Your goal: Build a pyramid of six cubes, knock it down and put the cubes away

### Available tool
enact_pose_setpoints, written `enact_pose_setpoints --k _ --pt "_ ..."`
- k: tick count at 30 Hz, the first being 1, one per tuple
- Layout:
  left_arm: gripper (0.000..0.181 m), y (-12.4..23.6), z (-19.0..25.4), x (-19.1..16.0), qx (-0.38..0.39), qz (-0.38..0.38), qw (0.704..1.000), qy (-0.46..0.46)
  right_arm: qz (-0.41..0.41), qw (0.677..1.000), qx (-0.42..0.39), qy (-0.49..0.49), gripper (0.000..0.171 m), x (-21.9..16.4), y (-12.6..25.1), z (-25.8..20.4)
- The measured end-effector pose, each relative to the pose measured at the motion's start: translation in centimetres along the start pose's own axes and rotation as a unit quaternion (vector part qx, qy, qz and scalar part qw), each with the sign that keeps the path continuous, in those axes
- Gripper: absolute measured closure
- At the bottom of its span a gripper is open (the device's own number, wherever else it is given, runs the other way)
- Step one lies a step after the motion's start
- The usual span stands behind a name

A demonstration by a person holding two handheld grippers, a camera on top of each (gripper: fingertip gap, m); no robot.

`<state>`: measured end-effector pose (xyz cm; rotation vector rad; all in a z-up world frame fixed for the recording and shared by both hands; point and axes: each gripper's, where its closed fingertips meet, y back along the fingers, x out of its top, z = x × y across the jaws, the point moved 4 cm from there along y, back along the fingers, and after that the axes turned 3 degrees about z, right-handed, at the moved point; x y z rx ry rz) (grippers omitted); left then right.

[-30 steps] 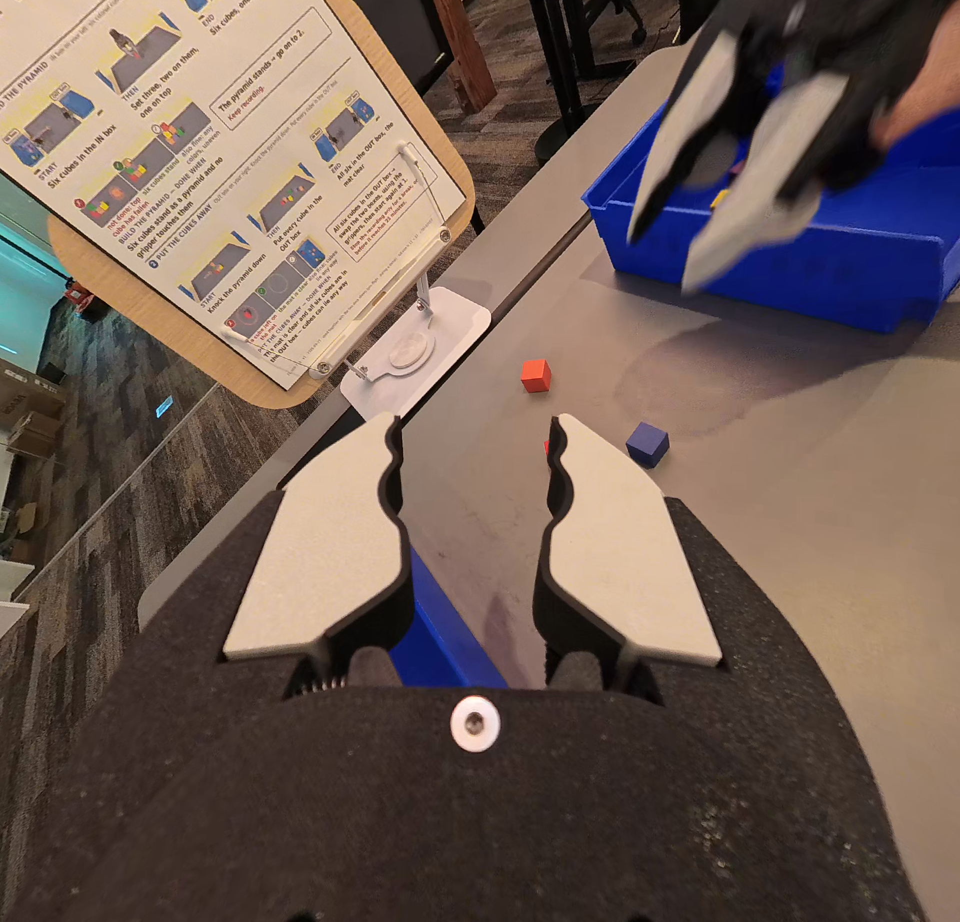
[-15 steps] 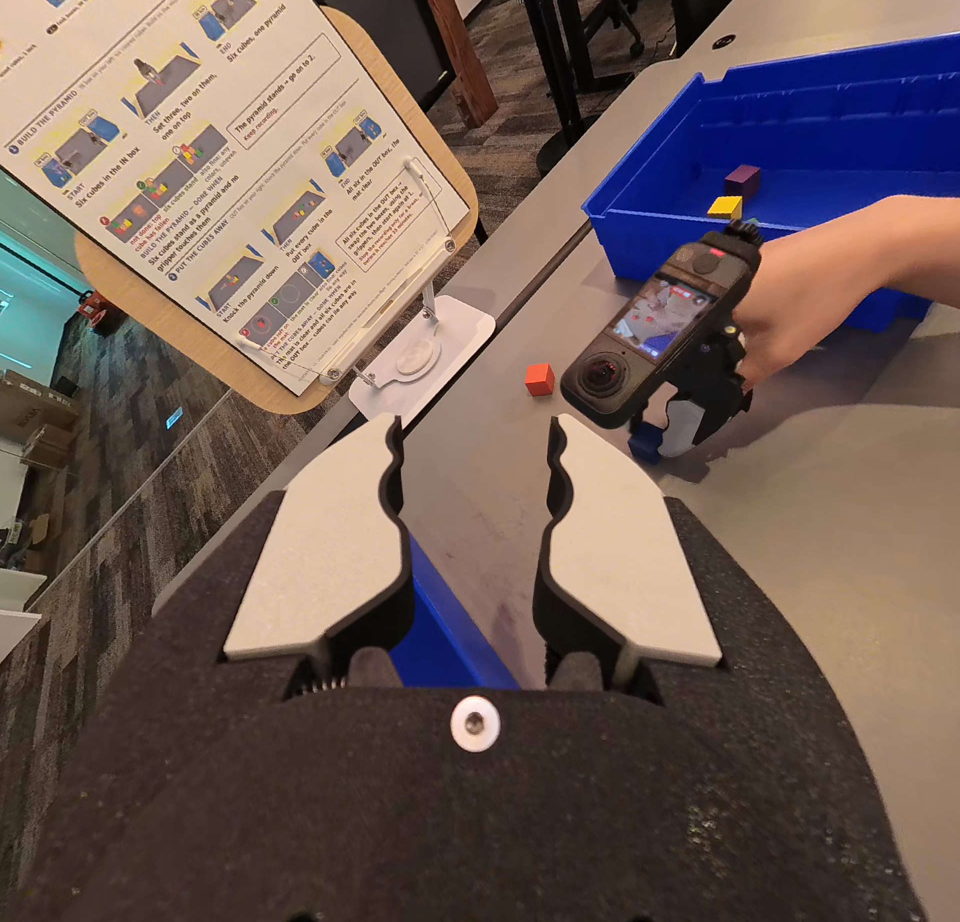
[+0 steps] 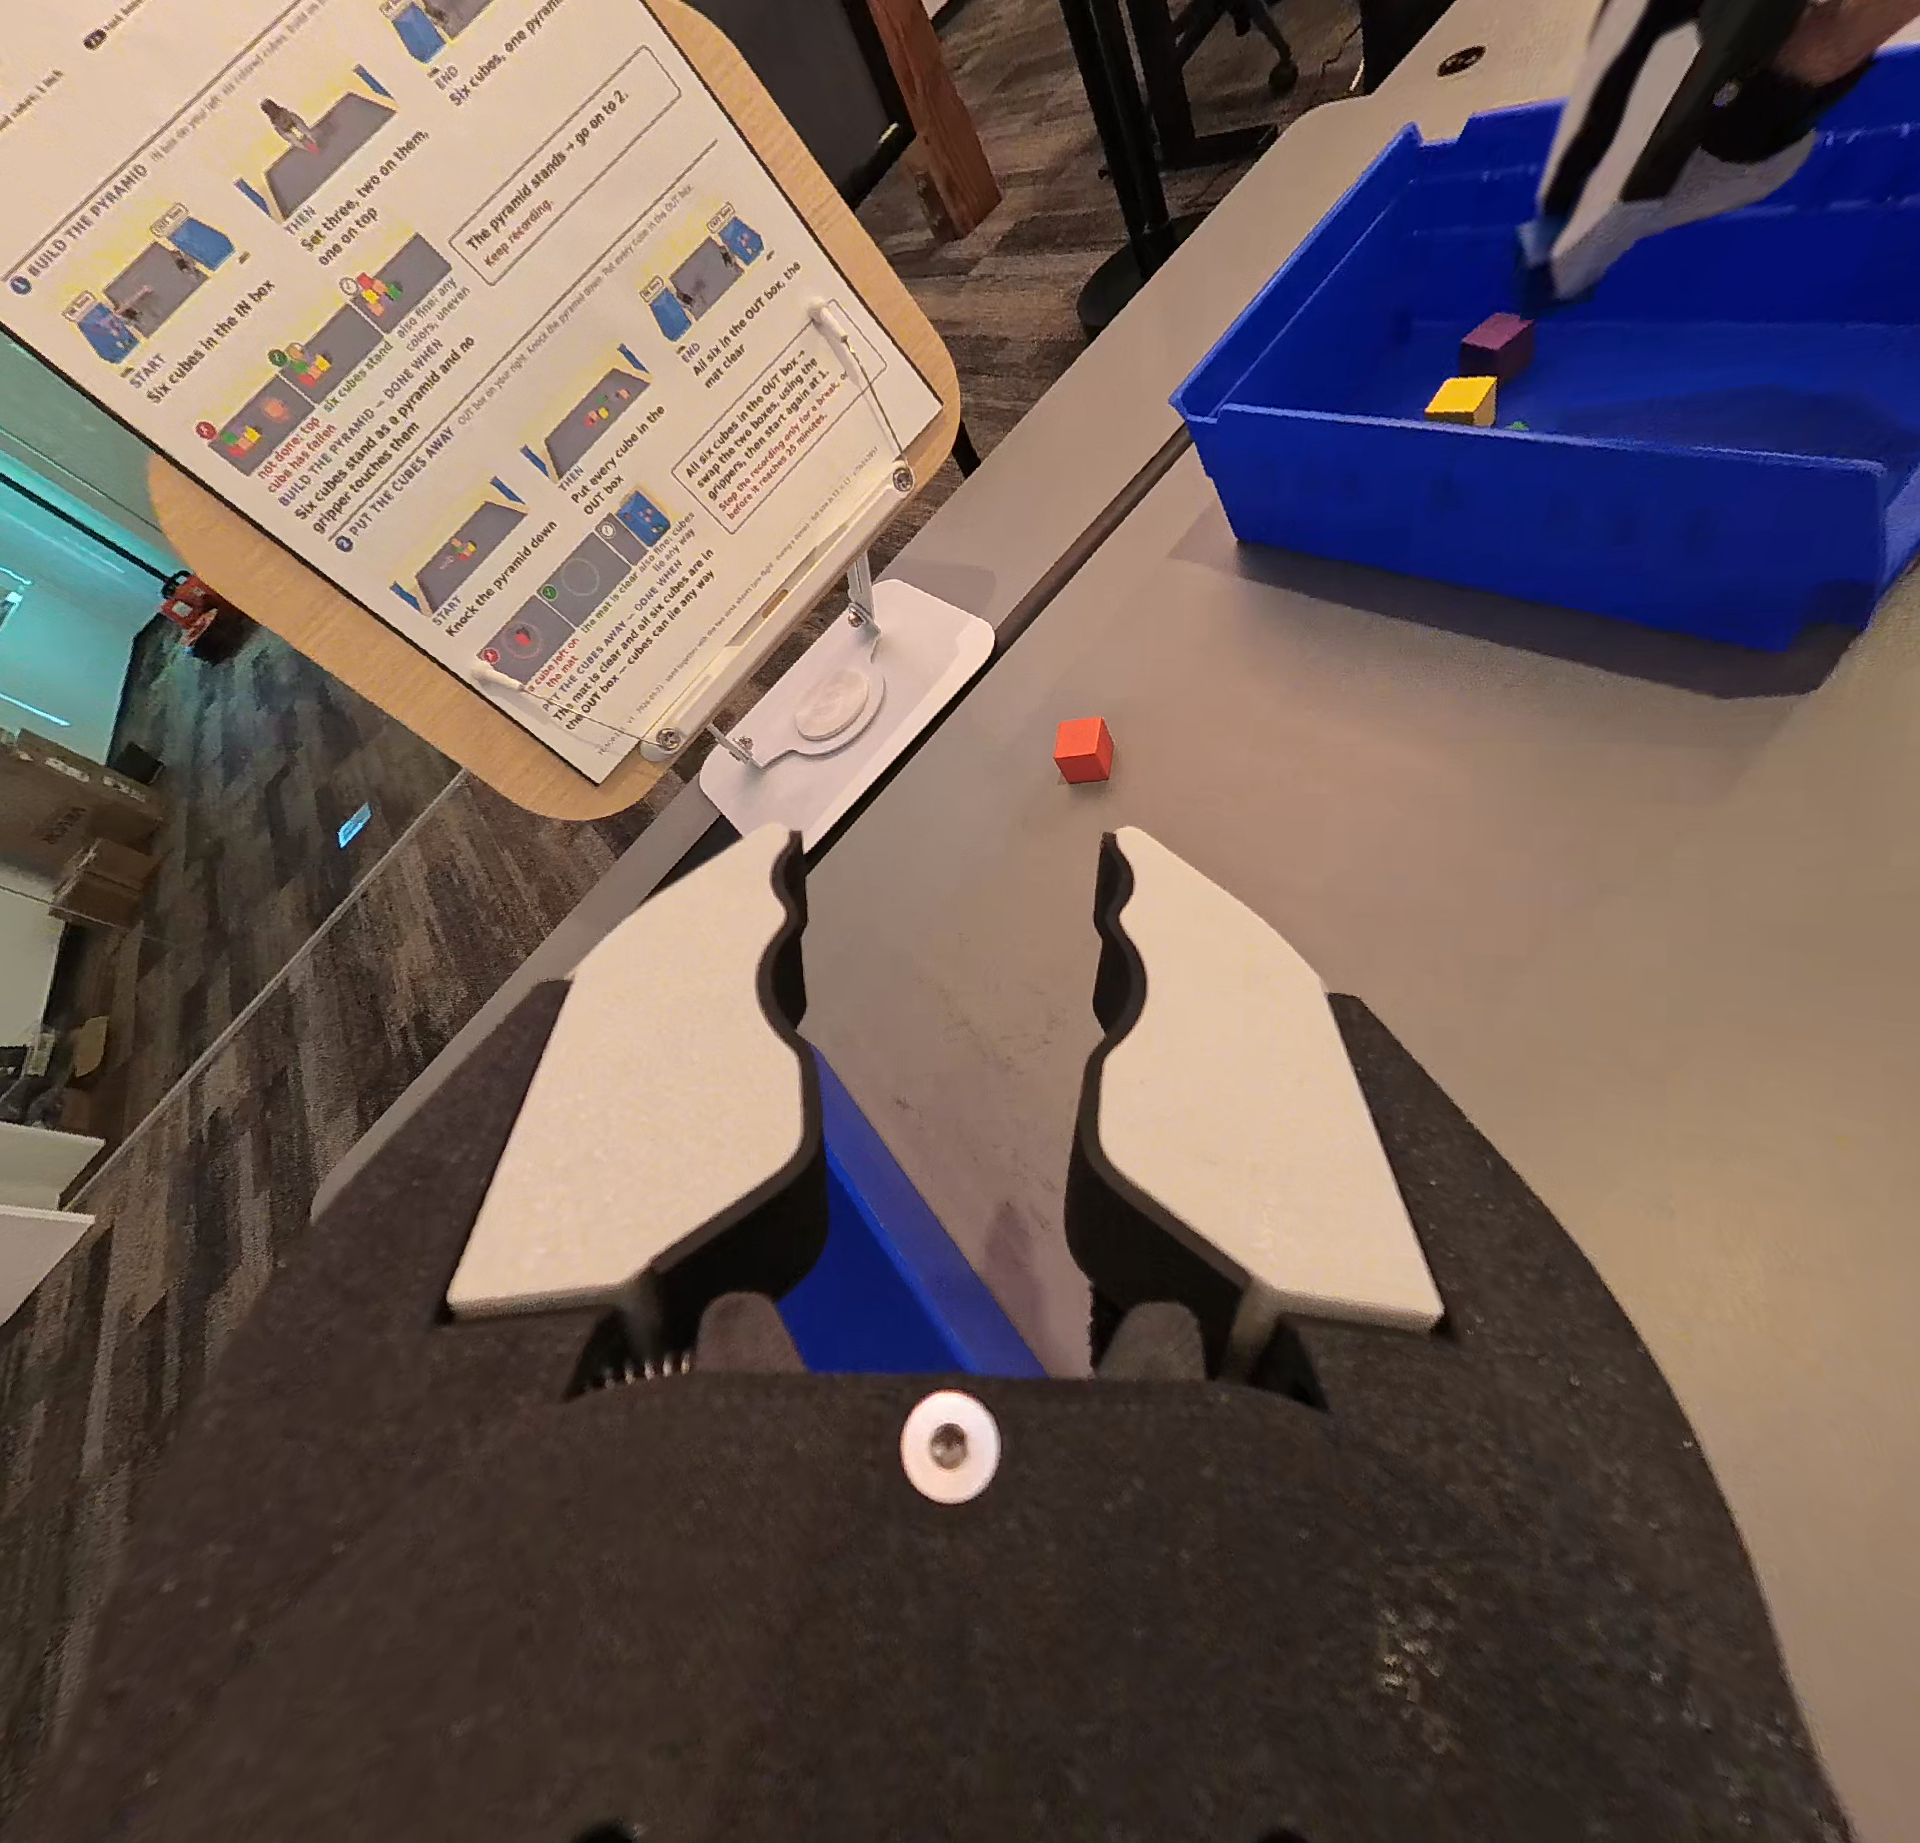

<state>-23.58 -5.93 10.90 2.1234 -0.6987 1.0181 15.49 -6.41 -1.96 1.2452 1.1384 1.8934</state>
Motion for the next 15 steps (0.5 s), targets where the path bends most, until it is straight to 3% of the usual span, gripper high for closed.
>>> enact_pose_setpoints --k 2,6,10,12,15 --pt "0.128 -0.1 0.2 0.0 -0.001 -0.003 1.0 -0.002 -0.056 0.997 0.034 -0.029 0.141 -2.5 -3.0 1.3" --pt "0.128 -0.2 0.2 -0.1 -0.001 -0.005 1.0 -0.003 -0.079 0.993 0.082 -0.029 0.141 -4.0 -5.8 1.5" --pt "0.128 -0.4 0.2 -0.2 -0.003 -0.008 1.0 -0.002 -0.094 0.992 0.081 -0.038 0.139 -4.6 -6.4 1.7" --pt "0.127 -0.5 0.2 -0.3 -0.003 -0.011 1.0 -0.003 -0.092 0.992 0.064 -0.064 0.117 -4.6 -6.2 2.4" --pt "0.127 -0.4 0.1 -0.3 0.003 -0.011 1.0 -0.005 -0.028 0.995 0.029 -0.088 0.111 -2.0 -3.3 2.6"
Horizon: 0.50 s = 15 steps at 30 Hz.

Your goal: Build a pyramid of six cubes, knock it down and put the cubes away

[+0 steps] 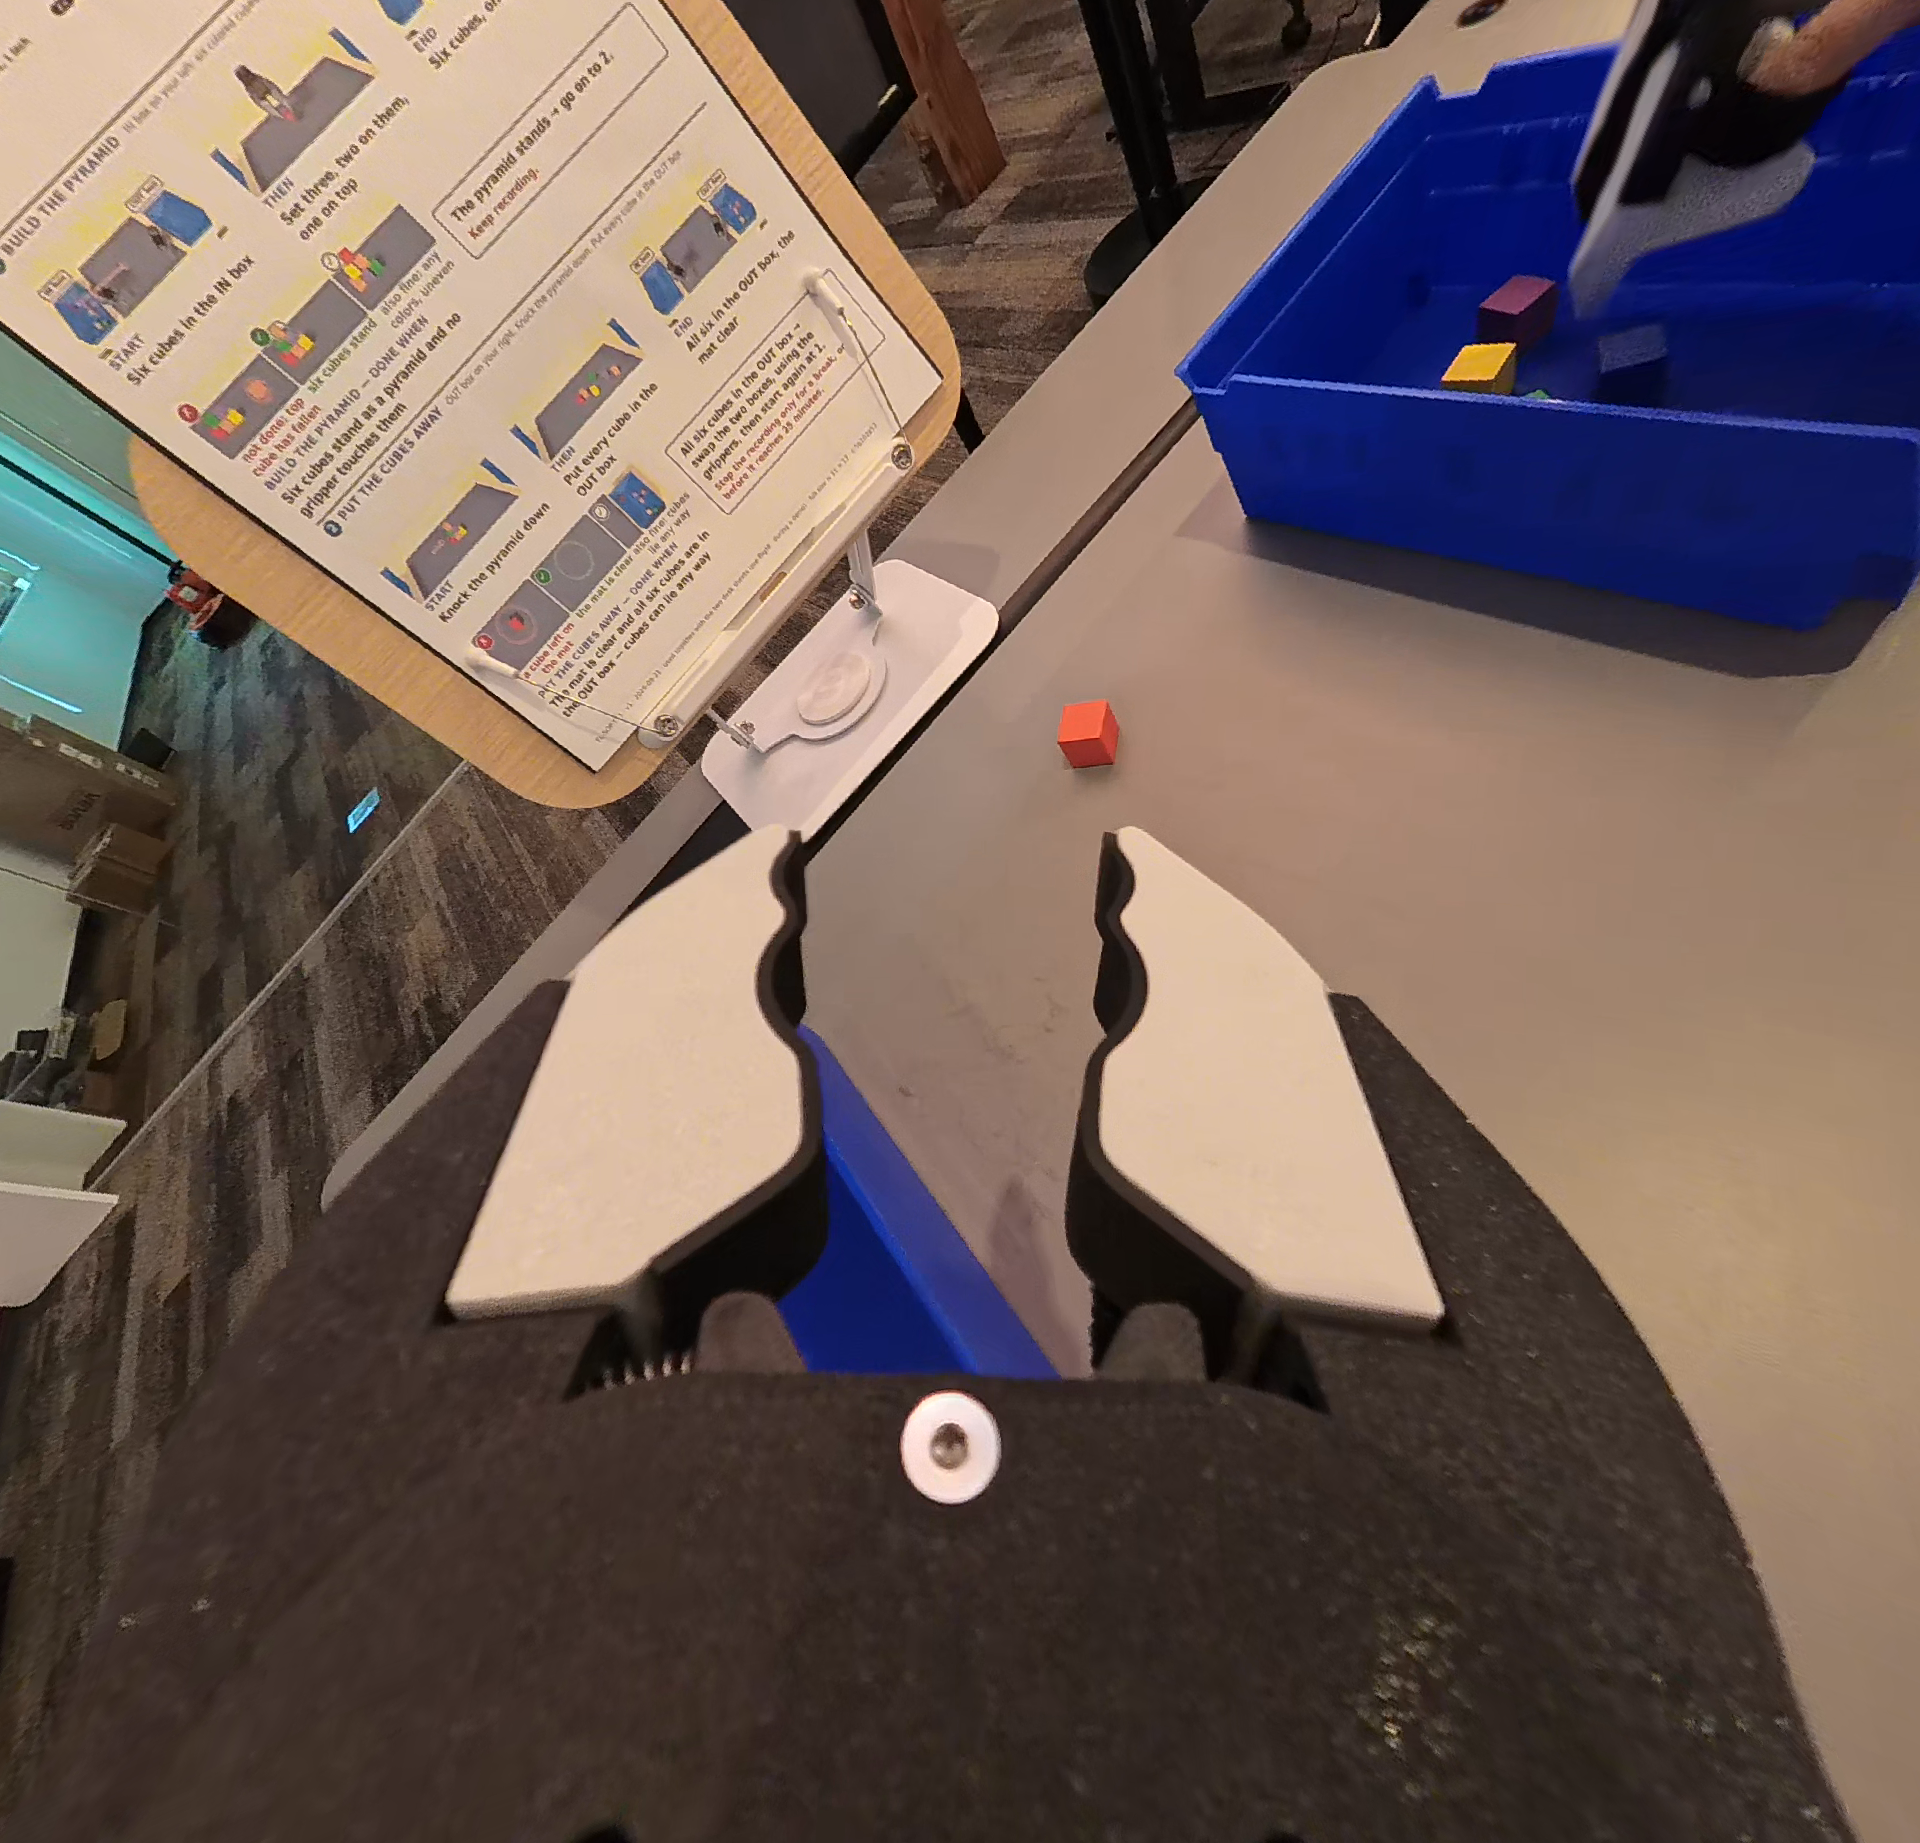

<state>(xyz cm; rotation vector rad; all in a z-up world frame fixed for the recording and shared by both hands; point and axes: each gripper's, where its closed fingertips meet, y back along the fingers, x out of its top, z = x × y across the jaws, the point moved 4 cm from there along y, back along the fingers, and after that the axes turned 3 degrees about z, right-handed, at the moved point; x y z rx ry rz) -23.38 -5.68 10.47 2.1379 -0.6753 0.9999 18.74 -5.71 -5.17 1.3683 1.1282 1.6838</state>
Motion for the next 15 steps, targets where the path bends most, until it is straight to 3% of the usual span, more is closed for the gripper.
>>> enact_pose_setpoints --k 3,5,7,9,11,15 --pt "0.127 0.1 -0.3 0.0 0.004 0.001 1.0 0.003 0.165 0.985 -0.023 0.047 0.112 6.2 5.0 -4.9" --pt "0.127 0.2 -0.6 -0.1 0.008 0.0 1.0 0.006 0.283 0.954 0.033 0.091 0.114 10.1 7.1 -11.4" --pt "0.127 0.4 -1.1 -0.2 0.017 -0.001 1.0 0.01 0.34 0.924 0.12 0.125 0.114 12.4 6.6 -18.3" --pt "0.127 0.6 -1.4 -0.3 0.027 -0.001 1.0 0.012 0.333 0.915 0.169 0.153 0.114 13.3 3.7 -23.5" --pt "0.127 0.8 -1.5 -0.2 0.028 0.002 1.0 0.012 0.312 0.919 0.151 0.19 0.113 13.6 -0.1 -26.4" --pt "0.128 1.1 -1.4 0.0 0.026 0.008 1.0 0.009 0.262 0.933 0.094 0.23 0.114 13.4 -5.8 -27.8"
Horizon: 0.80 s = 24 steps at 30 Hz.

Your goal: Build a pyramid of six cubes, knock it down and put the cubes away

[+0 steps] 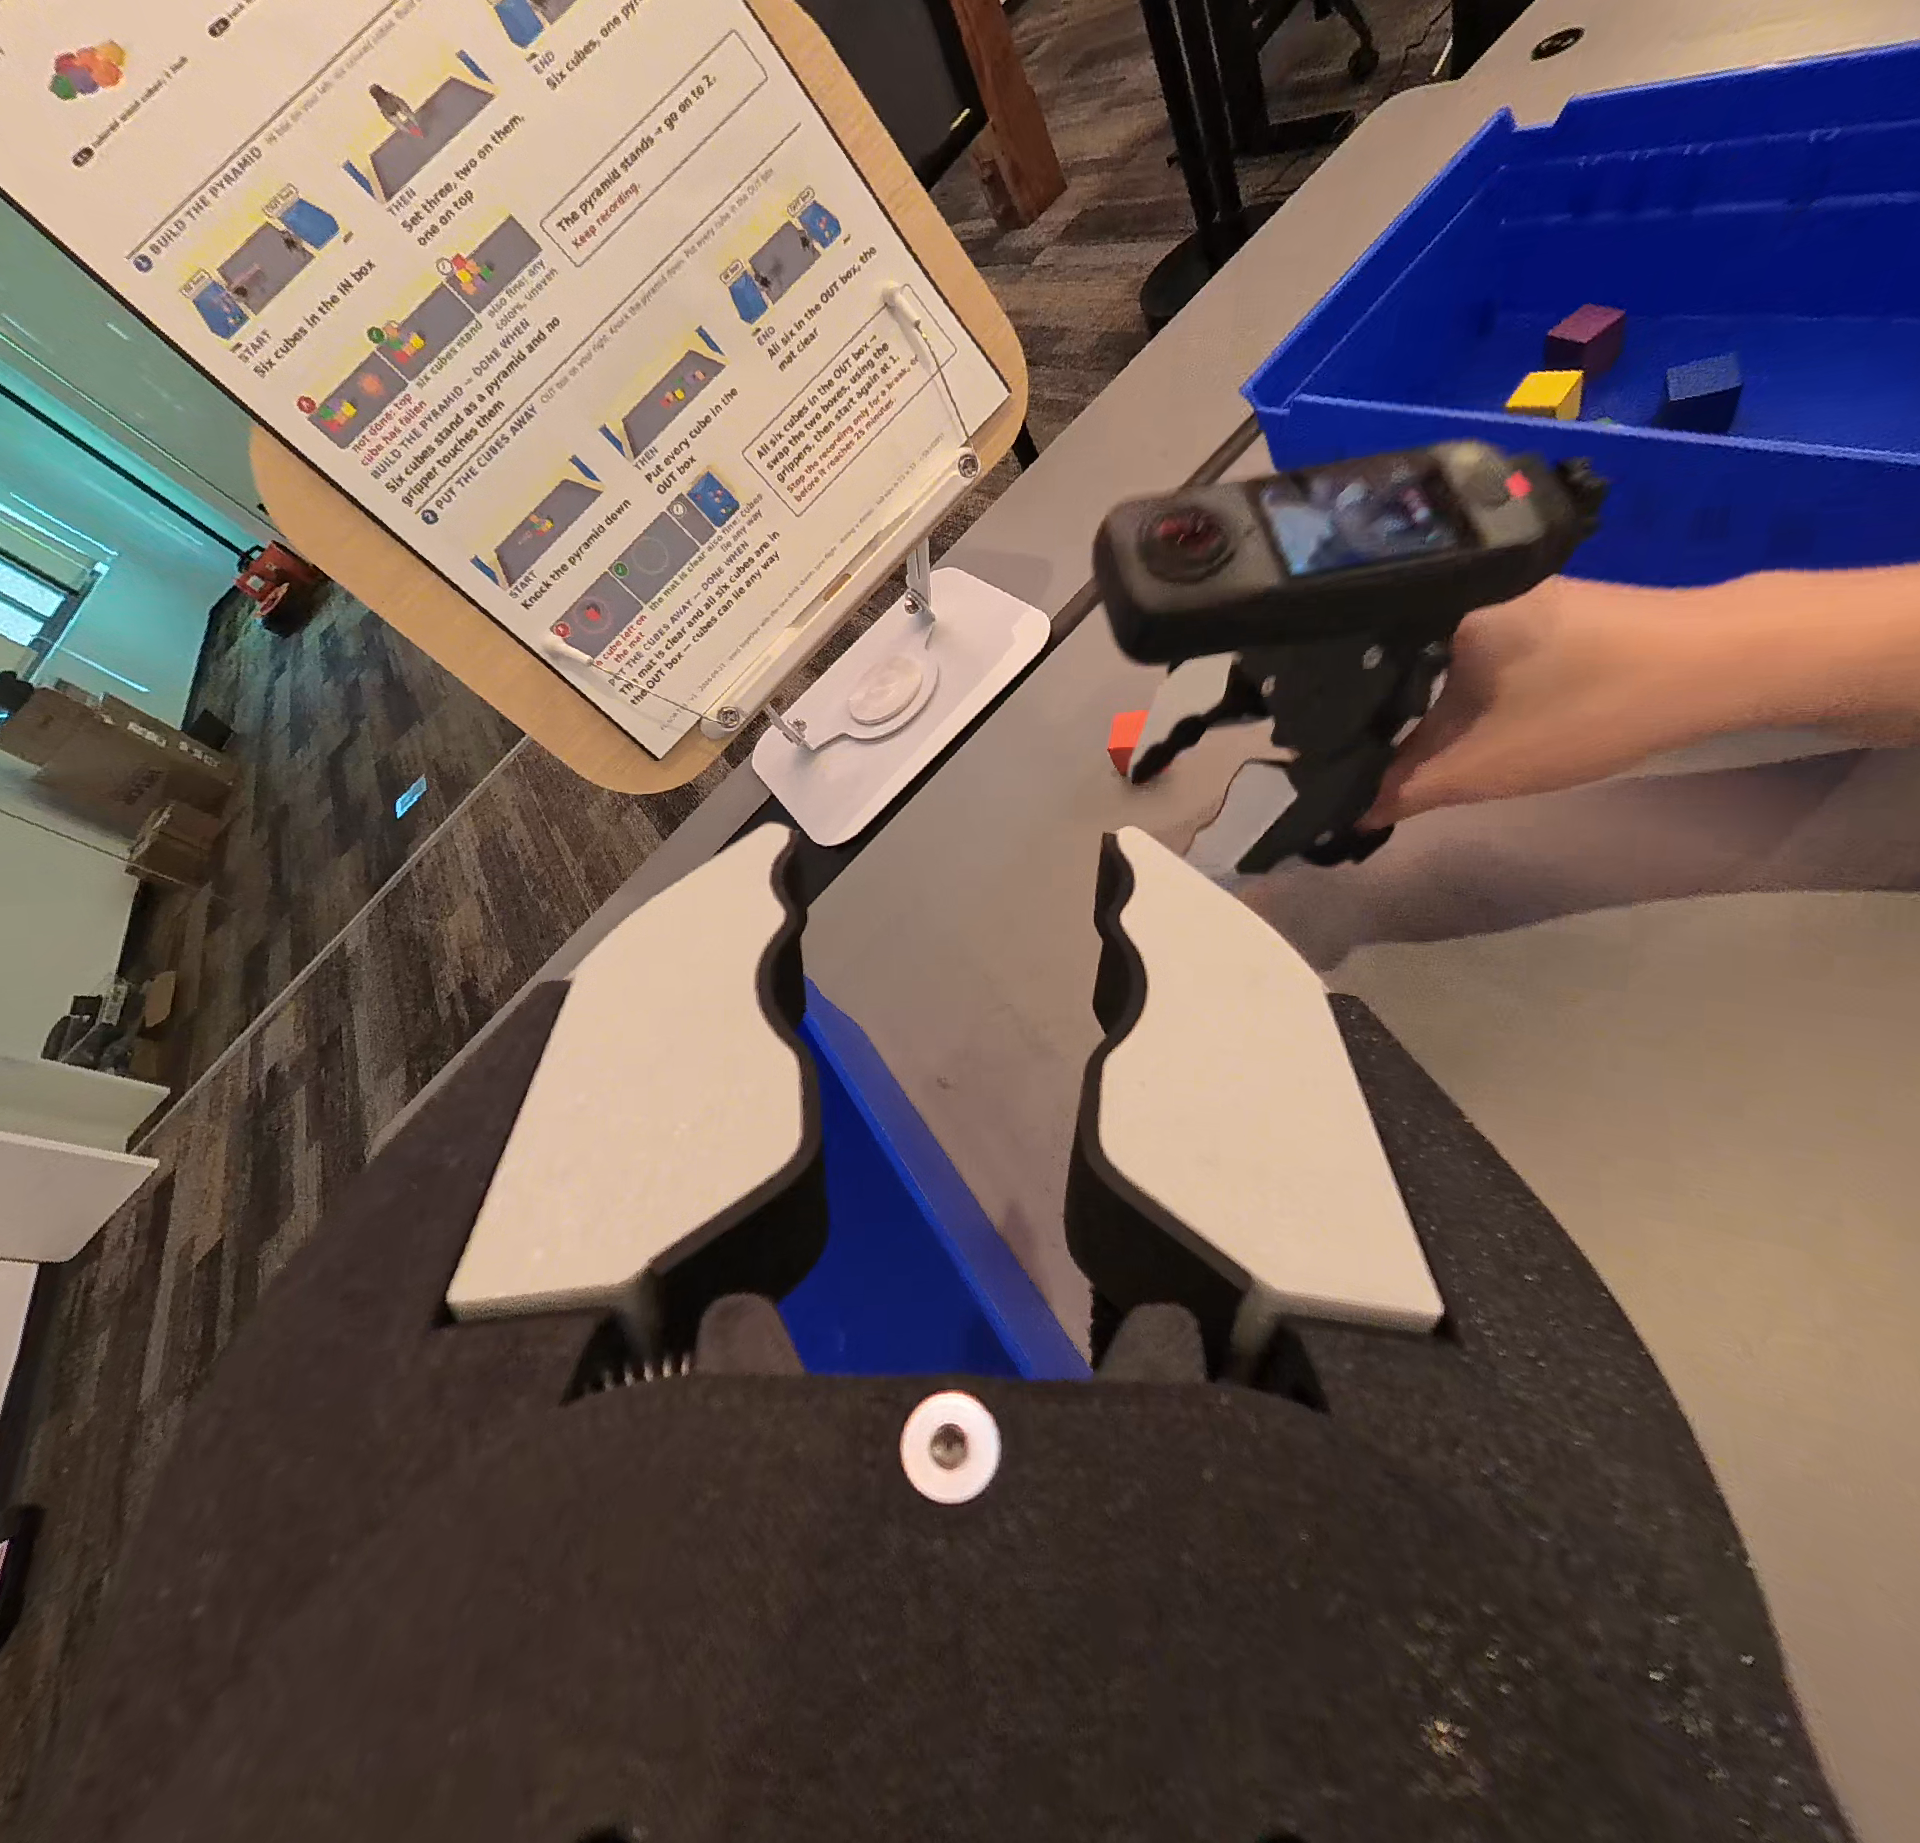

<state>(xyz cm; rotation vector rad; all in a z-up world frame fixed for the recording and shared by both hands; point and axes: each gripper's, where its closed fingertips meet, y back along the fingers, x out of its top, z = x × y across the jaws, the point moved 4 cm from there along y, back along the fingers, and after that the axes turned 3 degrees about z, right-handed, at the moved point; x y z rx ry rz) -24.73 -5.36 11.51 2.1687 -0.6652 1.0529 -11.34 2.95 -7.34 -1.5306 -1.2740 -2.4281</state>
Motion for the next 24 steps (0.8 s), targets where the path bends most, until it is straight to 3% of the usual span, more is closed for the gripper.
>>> enact_pose_setpoints --k 4,5,6,8,11,15,18,20,24 --pt "0.127 -0.2 0.1 0.0 -0.004 -0.002 1.0 -0.002 -0.063 0.994 0.065 -0.056 0.114 -2.5 -2.6 -0.9" --pt "0.127 -0.2 0.2 -0.1 -0.006 -0.003 1.0 -0.003 -0.073 0.992 0.079 -0.059 0.12 -2.8 -2.9 -1.0" --pt "0.127 -0.3 0.2 -0.1 -0.007 -0.003 1.0 -0.004 -0.068 0.992 0.087 -0.061 0.142 -2.9 -2.9 -0.9" --pt "0.127 -0.4 0.3 -0.2 -0.009 -0.005 1.0 -0.007 -0.044 0.992 0.099 -0.065 0.142 -1.8 -1.7 -0.6" --pt "0.128 -0.4 0.3 -0.1 -0.008 -0.004 1.0 -0.008 0.014 0.996 0.081 -0.045 0.142 1.9 3.3 0.8" --pt "0.128 -0.2 0.1 -0.1 -0.006 -0.003 1.0 -0.004 0.084 0.996 0.008 -0.011 0.142 4.8 14.3 4.7" --pt "0.128 -0.1 0.2 0.0 -0.007 -0.001 1.0 -0.006 0.055 0.994 -0.072 -0.06 0.142 1.1 19.9 9.8" --pt "0.128 -0.1 0.3 0.0 -0.008 -0.001 1.0 -0.008 -0.015 0.989 -0.082 -0.121 0.142 -3.7 20.8 12.7" --pt "0.128 -0.2 0.6 -0.1 -0.011 -0.006 1.0 -0.012 -0.227 0.95 0.045 -0.209 0.141 -14.2 18.8 13.1"
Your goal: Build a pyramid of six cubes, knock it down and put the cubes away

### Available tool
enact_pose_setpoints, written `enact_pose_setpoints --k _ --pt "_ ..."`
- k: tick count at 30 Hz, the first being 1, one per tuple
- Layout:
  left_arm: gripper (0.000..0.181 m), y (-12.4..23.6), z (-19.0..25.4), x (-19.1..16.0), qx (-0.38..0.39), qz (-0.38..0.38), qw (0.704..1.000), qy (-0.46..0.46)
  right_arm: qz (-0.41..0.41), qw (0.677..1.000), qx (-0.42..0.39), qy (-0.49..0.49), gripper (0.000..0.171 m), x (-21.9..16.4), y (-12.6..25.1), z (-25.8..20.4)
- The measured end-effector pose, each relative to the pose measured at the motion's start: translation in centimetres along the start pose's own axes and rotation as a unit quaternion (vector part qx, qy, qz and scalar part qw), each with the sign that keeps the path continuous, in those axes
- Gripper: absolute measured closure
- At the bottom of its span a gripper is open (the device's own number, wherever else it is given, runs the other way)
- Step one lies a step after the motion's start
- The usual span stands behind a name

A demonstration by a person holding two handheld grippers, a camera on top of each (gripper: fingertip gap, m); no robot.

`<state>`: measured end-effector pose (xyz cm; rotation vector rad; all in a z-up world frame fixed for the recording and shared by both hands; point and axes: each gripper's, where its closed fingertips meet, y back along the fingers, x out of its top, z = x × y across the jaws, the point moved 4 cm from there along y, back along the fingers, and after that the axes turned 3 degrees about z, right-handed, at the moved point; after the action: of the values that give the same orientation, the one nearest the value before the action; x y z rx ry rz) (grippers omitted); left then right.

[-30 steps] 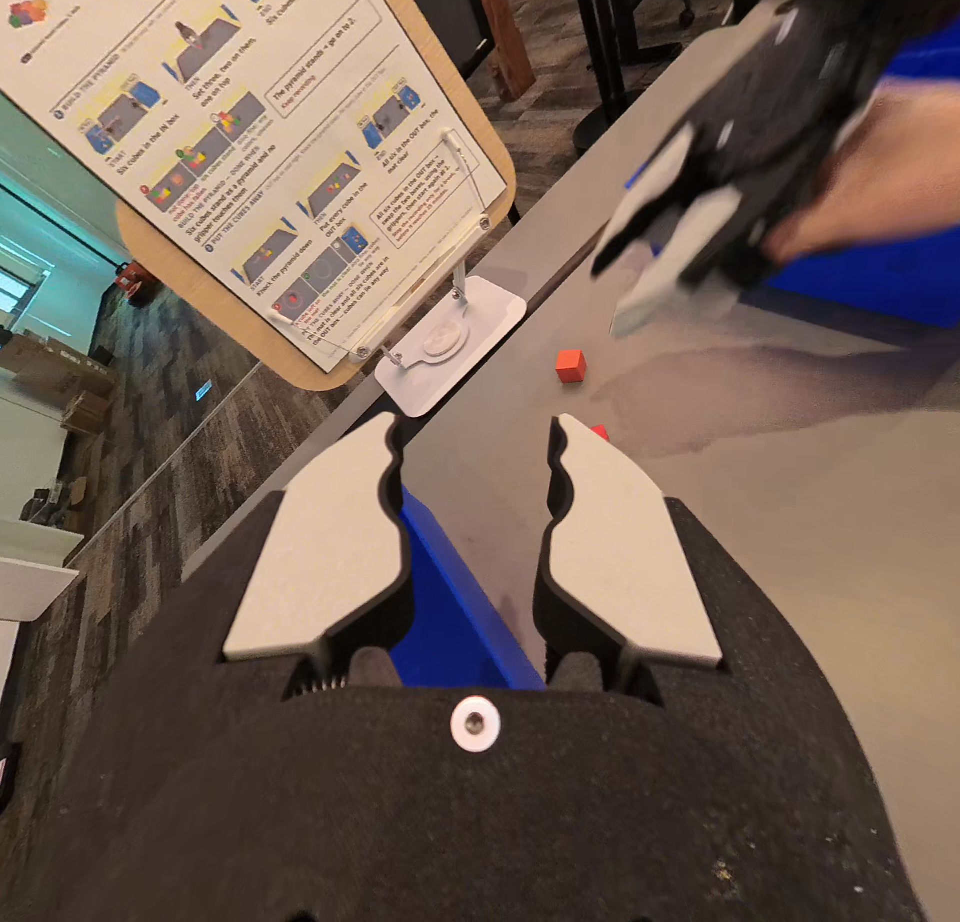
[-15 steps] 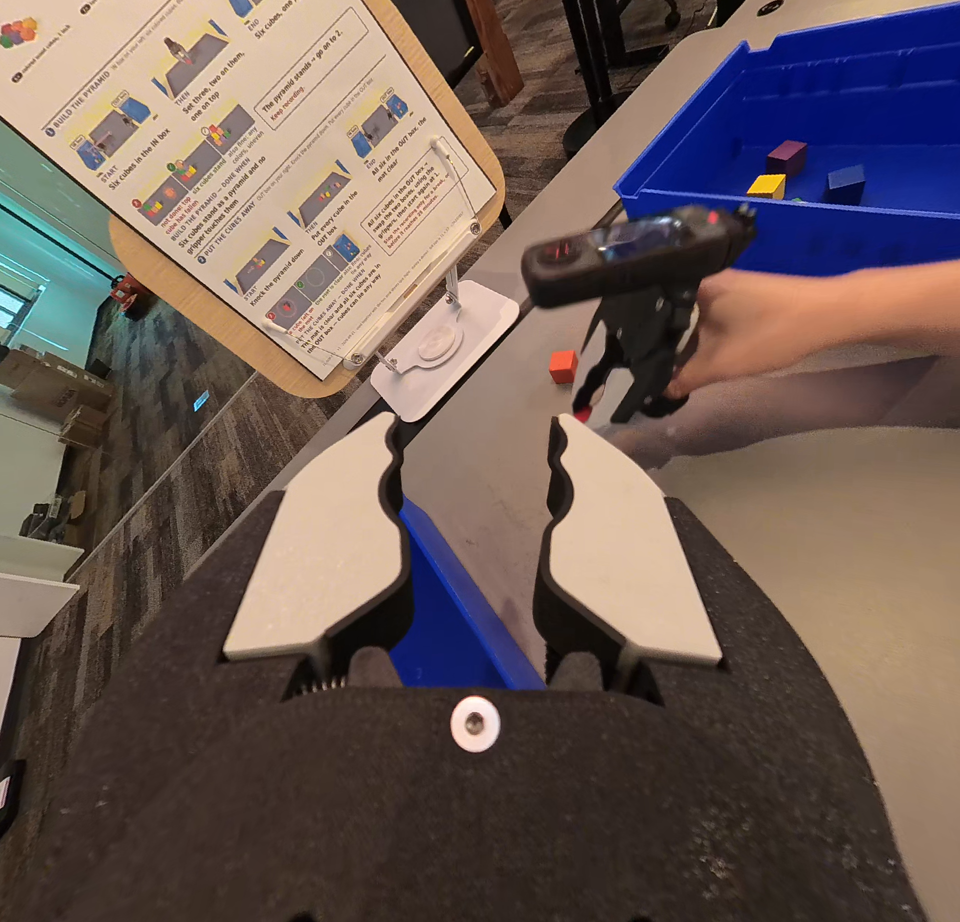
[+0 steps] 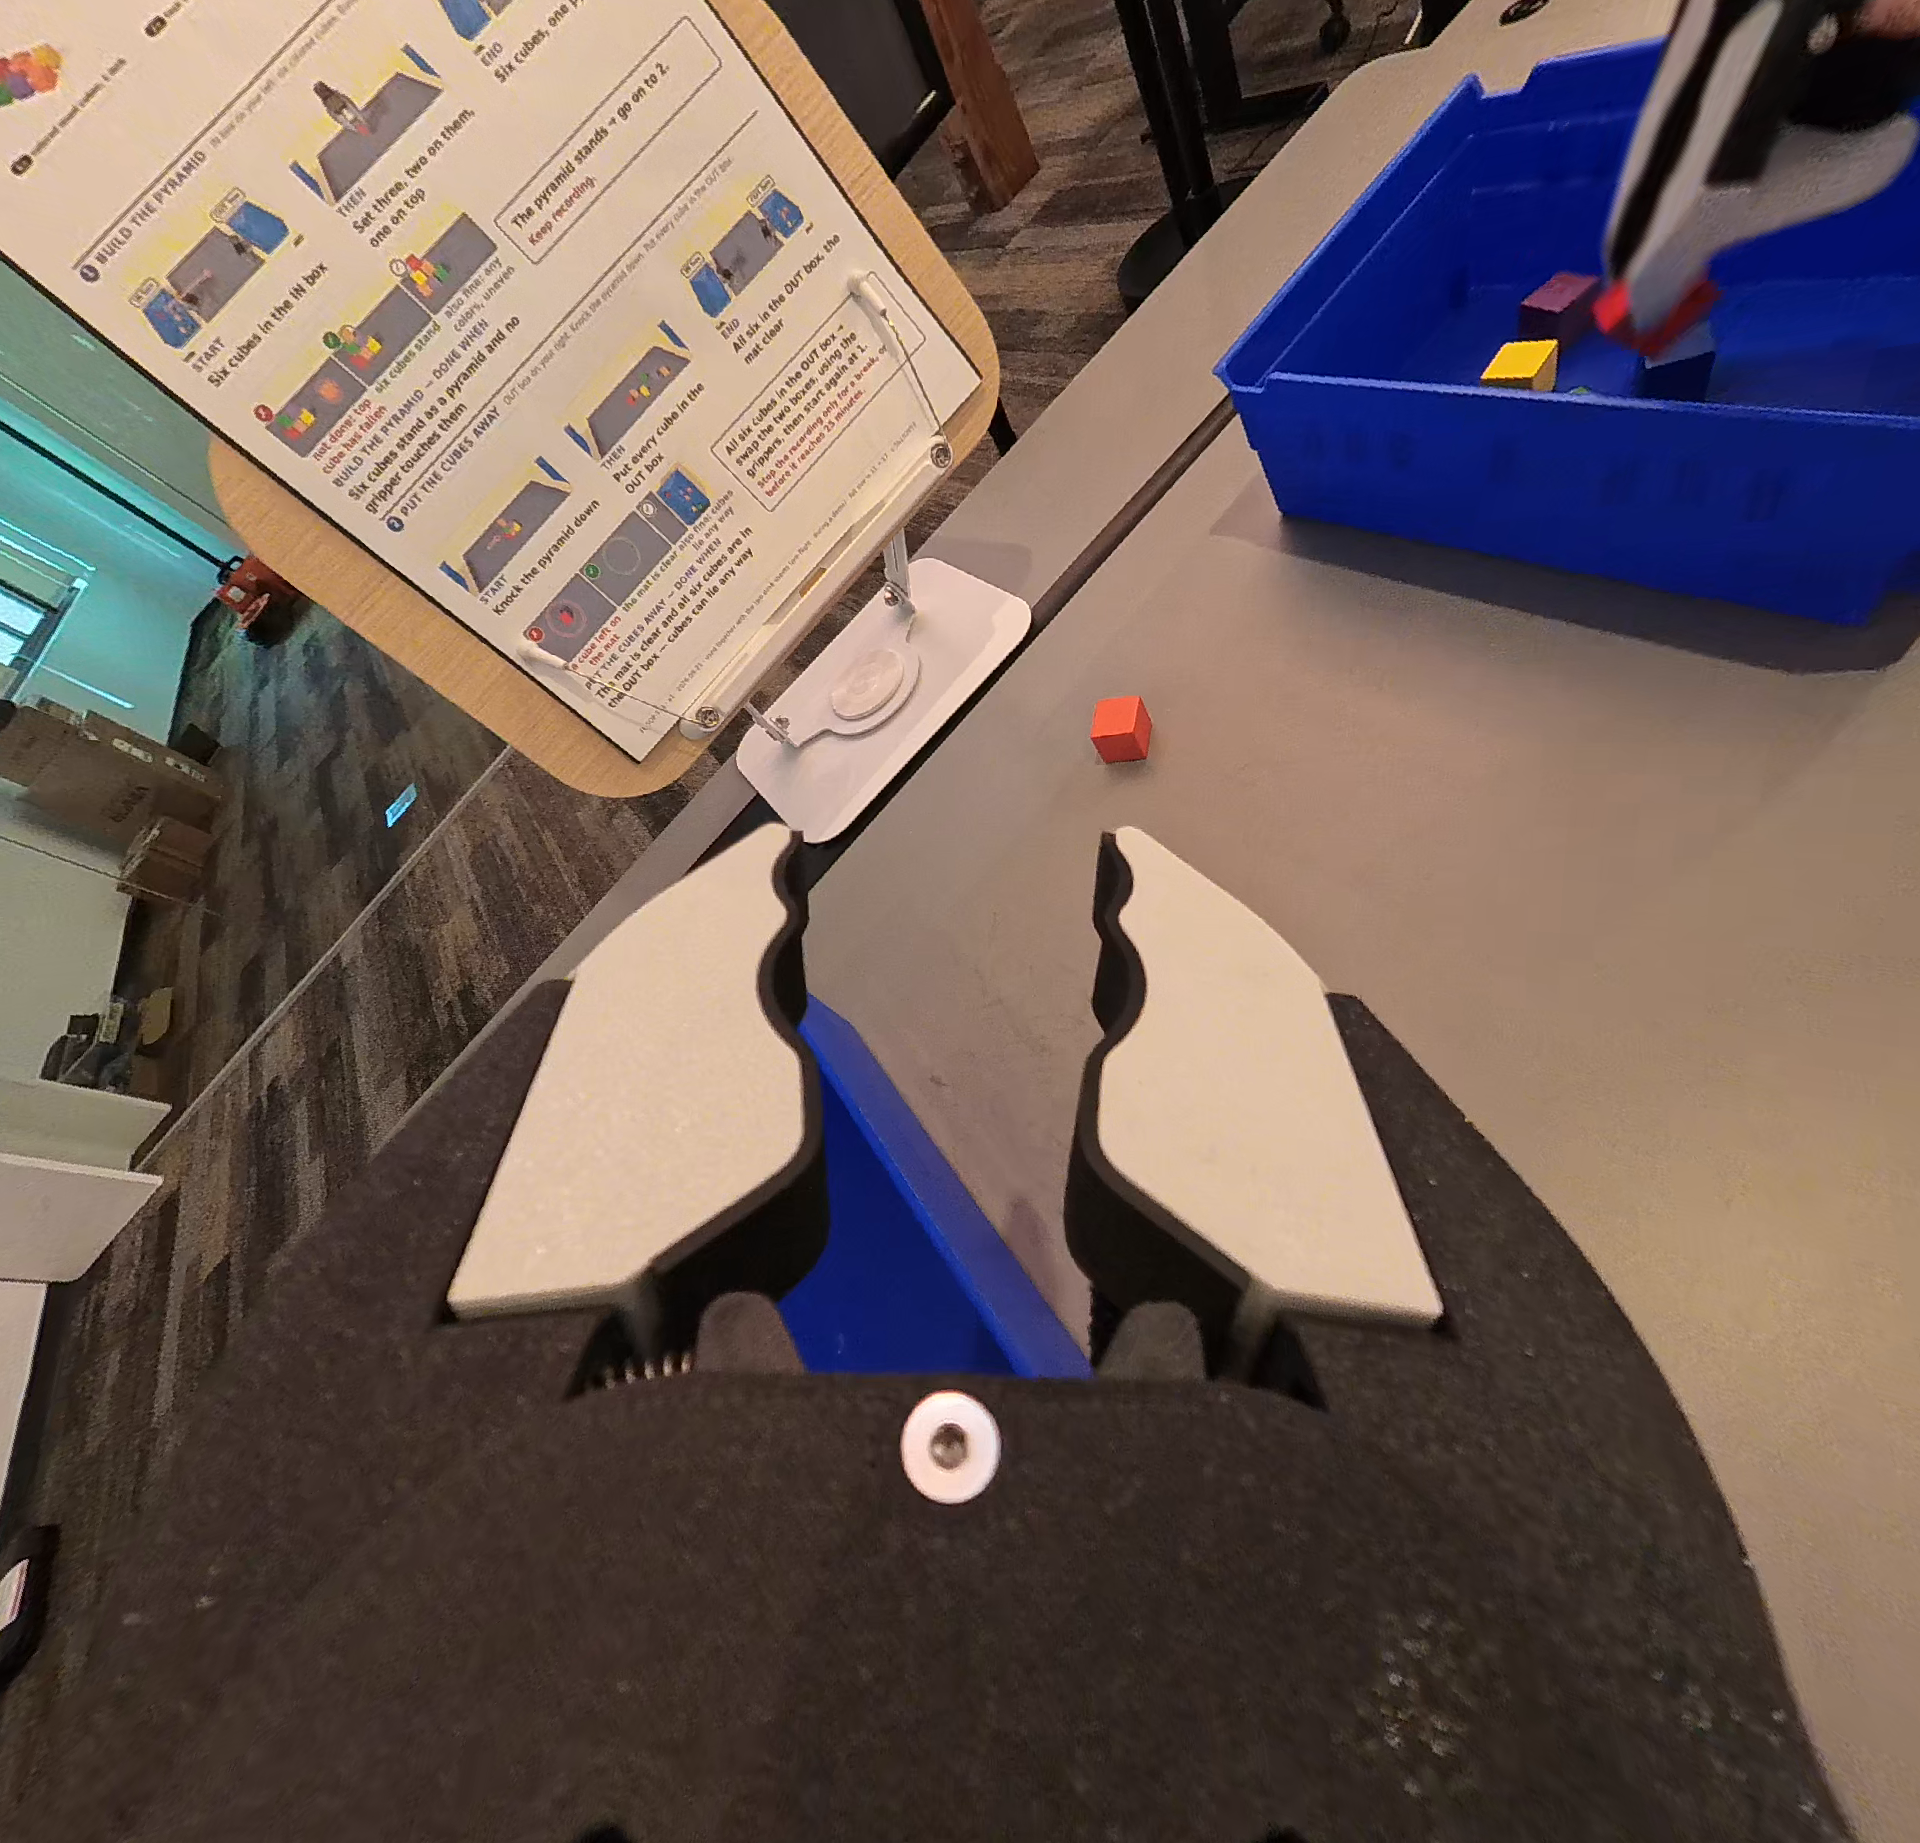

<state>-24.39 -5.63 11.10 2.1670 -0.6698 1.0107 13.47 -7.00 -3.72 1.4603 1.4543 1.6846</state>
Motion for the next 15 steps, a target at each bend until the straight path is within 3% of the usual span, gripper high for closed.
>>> enact_pose_setpoints --k 4,7,9,12,15 --pt "0.128 -0.1 0.2 0.0 -0.003 -0.003 1.0 -0.001 -0.131 0.989 0.053 0.049 0.141 -4.2 -4.2 0.5" --pt "0.128 -0.4 0.3 -0.2 -0.005 -0.009 1.0 -0.002 -0.135 0.989 0.064 0.007 0.14 -3.7 -5.1 0.7" --pt "0.128 -0.6 0.4 -0.3 -0.006 -0.014 1.0 -0.003 -0.102 0.993 0.049 -0.02 0.128 -2.4 -4.2 1.0" --pt "0.128 -0.7 0.5 -0.3 -0.008 -0.015 1.0 -0.006 -0.03 0.999 -0.014 -0.015 0.127 0.0 -1.1 0.6" --pt "0.128 -0.7 0.4 -0.3 -0.006 -0.014 1.0 -0.005 0.121 0.983 -0.13 0.038 0.12 5.6 2.7 -1.1"
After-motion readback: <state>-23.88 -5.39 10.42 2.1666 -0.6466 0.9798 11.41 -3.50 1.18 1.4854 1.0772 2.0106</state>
